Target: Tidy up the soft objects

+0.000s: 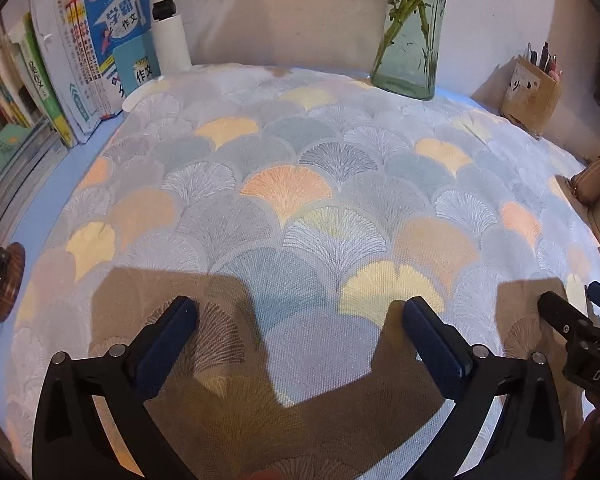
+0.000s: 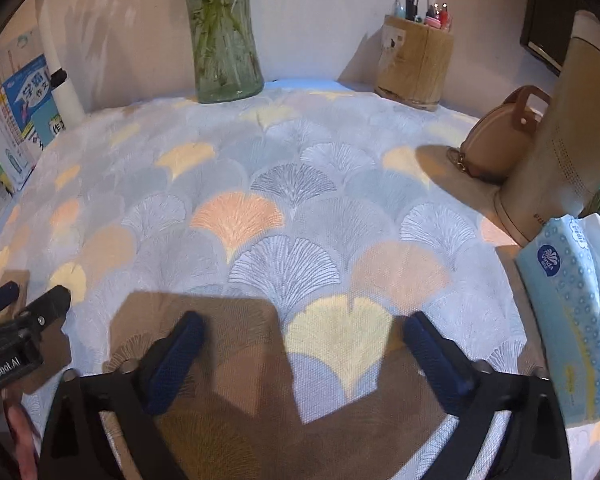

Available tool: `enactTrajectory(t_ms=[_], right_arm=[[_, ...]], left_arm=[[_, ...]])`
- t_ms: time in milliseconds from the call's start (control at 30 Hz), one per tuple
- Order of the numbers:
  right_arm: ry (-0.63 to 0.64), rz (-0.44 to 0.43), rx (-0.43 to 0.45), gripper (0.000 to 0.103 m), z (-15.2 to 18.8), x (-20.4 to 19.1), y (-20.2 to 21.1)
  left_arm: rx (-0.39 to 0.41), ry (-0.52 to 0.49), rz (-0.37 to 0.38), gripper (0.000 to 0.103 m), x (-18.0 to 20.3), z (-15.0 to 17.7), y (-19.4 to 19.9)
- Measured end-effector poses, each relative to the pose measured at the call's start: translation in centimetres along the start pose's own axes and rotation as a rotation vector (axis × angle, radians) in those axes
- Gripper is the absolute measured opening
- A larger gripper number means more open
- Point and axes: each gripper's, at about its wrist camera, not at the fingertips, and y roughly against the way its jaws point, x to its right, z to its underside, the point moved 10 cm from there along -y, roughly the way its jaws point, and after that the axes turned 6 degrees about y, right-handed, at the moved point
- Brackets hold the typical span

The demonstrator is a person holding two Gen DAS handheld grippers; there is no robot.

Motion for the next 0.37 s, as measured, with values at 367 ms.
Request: enactTrajectory(t_ms=[367], right_arm=[[-0.009, 0.009, 0.001, 0.103, 0.25, 0.17, 0.05]], left_arm=[[-0.003, -0.035, 0.031, 0.103, 0.07, -0.19, -0.06]])
